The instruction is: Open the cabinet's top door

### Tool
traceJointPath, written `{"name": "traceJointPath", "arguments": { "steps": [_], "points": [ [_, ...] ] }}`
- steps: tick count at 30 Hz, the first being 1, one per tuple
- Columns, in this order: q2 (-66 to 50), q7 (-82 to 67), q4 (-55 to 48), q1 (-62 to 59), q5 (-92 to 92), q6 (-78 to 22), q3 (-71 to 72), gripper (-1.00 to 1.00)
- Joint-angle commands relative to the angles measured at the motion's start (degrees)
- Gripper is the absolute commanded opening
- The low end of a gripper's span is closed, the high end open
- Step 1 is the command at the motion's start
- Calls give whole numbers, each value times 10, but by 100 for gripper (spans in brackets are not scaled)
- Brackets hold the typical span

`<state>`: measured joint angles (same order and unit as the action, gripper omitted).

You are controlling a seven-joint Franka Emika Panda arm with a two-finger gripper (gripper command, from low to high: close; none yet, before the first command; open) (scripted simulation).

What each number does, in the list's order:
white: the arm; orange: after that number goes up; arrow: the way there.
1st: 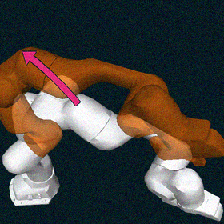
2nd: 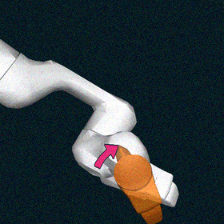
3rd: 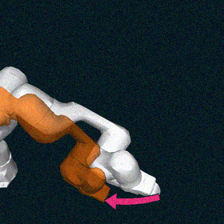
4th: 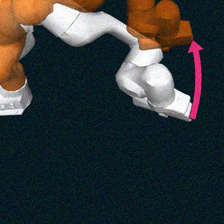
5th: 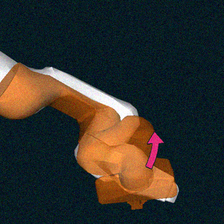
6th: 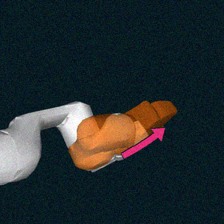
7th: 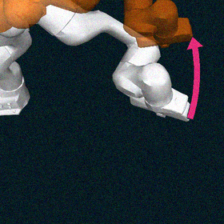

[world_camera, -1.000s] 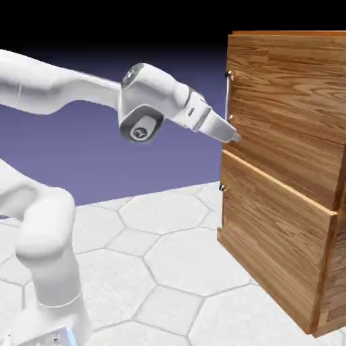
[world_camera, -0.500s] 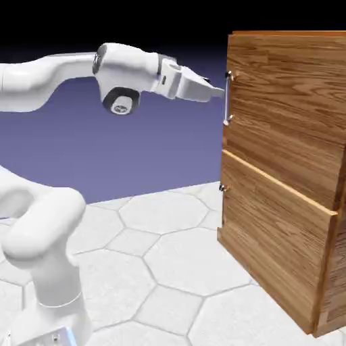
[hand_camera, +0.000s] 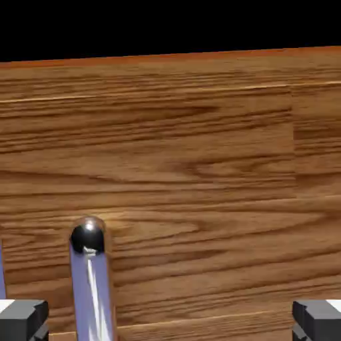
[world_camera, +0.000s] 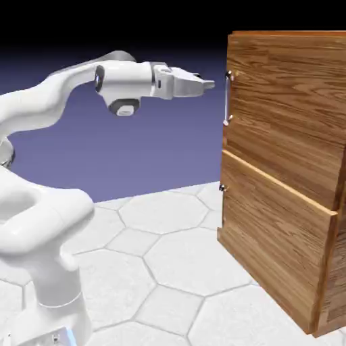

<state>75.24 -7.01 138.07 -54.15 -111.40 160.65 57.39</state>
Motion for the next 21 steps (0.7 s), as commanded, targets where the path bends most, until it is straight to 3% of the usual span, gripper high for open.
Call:
{"name": "traceJointPath", "arguments": {
  "steps": [1,7,13,14,21],
  "points": [
    [10,-11,-5,-12,-25,-3,13,0],
    [66,-77,-35,-85,-172,-21,89,0],
    [59,-84,-109,-177,-207,-37,112,0],
    [59,-84,-109,-177,-207,-37,112,-100],
    [80,-157,15,-78,-238,-142,49,-100]
  ]
}}
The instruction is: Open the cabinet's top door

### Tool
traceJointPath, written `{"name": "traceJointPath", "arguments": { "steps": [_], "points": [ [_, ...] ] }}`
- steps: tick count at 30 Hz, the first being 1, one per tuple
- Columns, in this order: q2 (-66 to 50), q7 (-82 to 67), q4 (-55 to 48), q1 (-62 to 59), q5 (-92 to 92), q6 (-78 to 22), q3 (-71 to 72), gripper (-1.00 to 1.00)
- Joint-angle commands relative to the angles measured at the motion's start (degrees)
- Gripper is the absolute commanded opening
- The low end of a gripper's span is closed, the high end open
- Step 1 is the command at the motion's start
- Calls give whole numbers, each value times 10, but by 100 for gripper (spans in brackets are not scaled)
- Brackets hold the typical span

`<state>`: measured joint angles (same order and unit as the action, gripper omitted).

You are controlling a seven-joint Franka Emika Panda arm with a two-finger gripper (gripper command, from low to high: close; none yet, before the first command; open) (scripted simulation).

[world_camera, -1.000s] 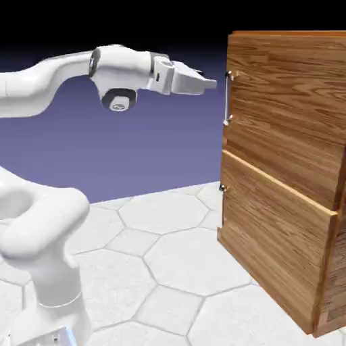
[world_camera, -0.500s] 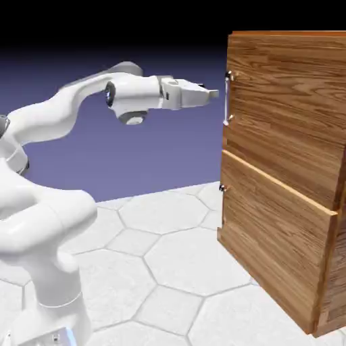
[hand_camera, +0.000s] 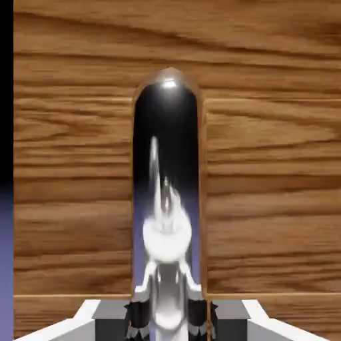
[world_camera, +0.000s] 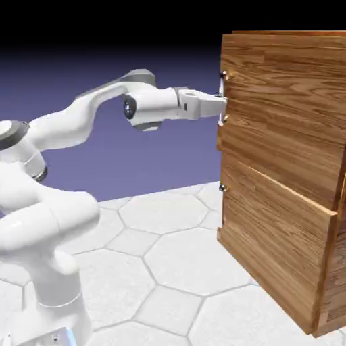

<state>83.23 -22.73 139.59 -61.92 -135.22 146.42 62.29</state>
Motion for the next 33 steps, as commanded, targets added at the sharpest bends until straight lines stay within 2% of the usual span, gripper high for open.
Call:
{"name": "traceJointPath", "arguments": {
  "steps": [1,9,16,24,33],
  "points": [
    [3,-10,21,17,0,-17,-12,-100],
    [27,-83,184,148,57,-170,-147,-100],
    [49,-119,272,203,166,-286,-293,-100],
    [47,-153,313,209,307,-398,-459,-100],
    [-12,-202,304,196,476,-518,-646,-100]
  ]
}}
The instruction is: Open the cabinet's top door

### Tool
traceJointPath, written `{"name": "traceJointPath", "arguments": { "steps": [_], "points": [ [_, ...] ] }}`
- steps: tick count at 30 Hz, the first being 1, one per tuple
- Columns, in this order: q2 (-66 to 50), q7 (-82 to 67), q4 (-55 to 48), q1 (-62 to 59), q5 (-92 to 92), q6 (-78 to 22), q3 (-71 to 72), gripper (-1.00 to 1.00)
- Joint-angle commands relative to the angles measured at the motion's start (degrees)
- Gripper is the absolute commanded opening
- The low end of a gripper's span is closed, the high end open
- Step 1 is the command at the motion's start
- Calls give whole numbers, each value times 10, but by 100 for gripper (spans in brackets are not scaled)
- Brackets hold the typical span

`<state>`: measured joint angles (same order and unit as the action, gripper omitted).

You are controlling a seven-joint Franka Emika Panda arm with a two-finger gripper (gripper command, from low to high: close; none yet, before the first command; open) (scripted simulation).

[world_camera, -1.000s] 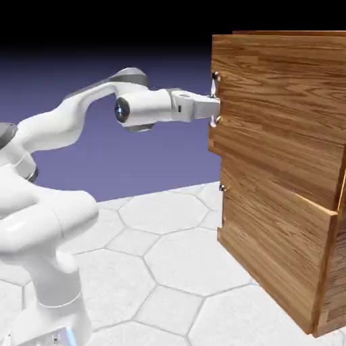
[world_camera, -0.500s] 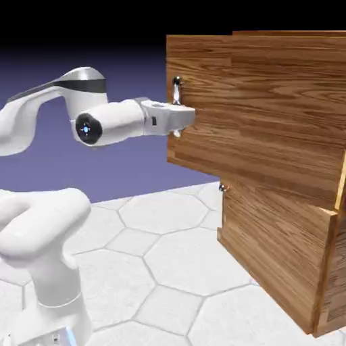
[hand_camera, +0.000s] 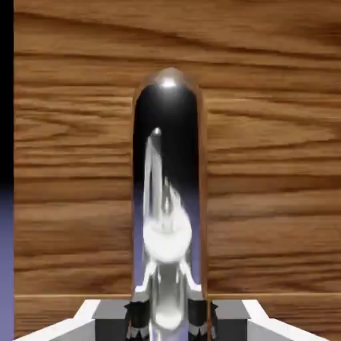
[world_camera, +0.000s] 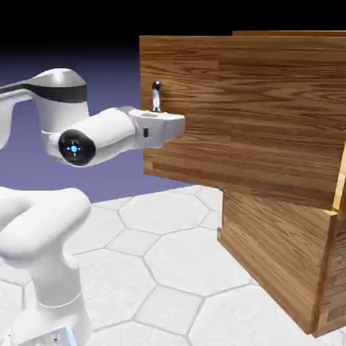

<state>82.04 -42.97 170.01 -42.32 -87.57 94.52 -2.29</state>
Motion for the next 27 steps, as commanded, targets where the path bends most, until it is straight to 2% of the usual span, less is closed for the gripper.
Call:
{"name": "traceJointPath", "arguments": {
  "steps": [1,13,27],
  "points": [
    [-11,-7,-5,0,20,-13,-21,-100],
    [-214,-104,-139,62,253,-196,-270,-100],
    [-469,-214,-422,312,403,-435,-554,-100]
  ]
}}
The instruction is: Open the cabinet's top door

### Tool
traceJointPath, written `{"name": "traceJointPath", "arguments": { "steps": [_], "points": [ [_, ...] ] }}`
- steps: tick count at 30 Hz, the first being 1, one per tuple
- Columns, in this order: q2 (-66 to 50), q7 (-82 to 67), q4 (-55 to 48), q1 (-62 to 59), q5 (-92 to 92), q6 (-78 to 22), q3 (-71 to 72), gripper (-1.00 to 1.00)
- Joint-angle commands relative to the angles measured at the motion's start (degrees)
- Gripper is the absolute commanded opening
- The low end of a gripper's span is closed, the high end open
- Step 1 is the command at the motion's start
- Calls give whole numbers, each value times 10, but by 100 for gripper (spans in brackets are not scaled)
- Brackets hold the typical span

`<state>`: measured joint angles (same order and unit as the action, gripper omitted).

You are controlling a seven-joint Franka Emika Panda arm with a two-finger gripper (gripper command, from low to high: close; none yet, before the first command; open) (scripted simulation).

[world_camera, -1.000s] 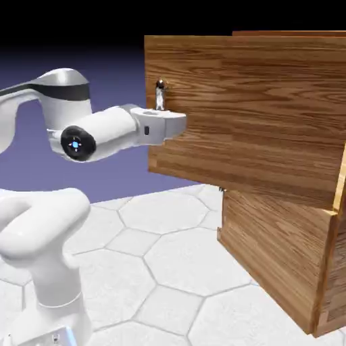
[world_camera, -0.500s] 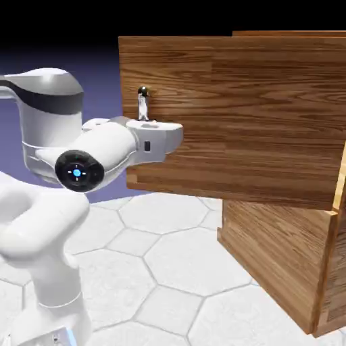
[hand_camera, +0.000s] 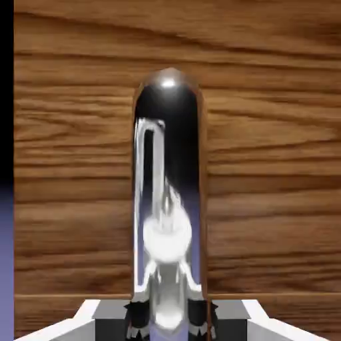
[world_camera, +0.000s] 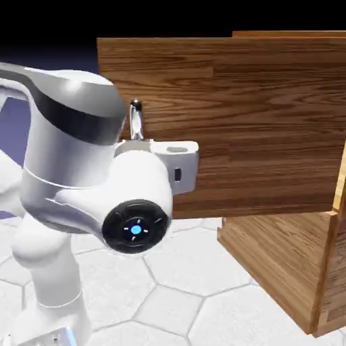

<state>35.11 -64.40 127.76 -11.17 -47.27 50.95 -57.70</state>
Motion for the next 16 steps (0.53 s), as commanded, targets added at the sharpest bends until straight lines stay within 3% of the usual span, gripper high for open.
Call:
{"name": "traceJointPath", "arguments": {
  "steps": [1,8,16],
  "points": [
    [-13,-6,-18,21,4,-14,-21,-100],
    [-67,-35,-119,166,28,-86,-158,-100],
    [-47,-17,-206,332,53,-119,-291,-100]
  ]
}}
